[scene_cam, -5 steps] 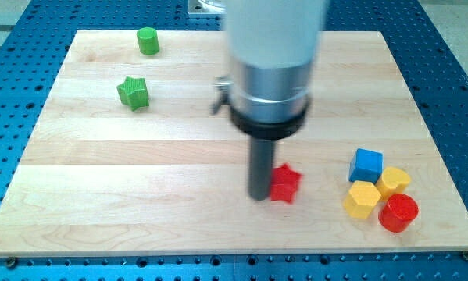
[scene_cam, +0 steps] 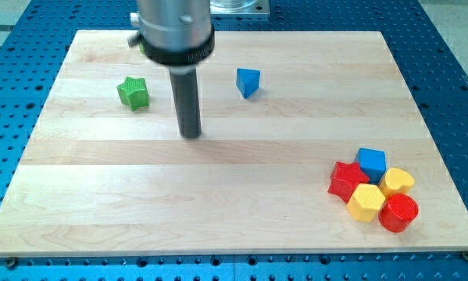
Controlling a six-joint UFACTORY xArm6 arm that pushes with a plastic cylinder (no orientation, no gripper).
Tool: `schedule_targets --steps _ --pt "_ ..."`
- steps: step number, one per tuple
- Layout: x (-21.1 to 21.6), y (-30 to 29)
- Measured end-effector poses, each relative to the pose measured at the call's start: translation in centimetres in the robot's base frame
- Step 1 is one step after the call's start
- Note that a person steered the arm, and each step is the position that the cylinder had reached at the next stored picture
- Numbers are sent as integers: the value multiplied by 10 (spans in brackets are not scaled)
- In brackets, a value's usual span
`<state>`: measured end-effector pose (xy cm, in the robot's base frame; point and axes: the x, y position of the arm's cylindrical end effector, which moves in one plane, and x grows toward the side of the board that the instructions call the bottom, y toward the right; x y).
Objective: Slide the triangle slightly towards the center right side of the board
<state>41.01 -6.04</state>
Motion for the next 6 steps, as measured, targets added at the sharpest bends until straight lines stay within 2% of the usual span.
schedule_targets --steps 1,2,3,4,5,6 --pt "-80 34" --pt "-74 68" --pt "-4 130" --pt "-17 126" --pt "-74 101" --pt "-70 161"
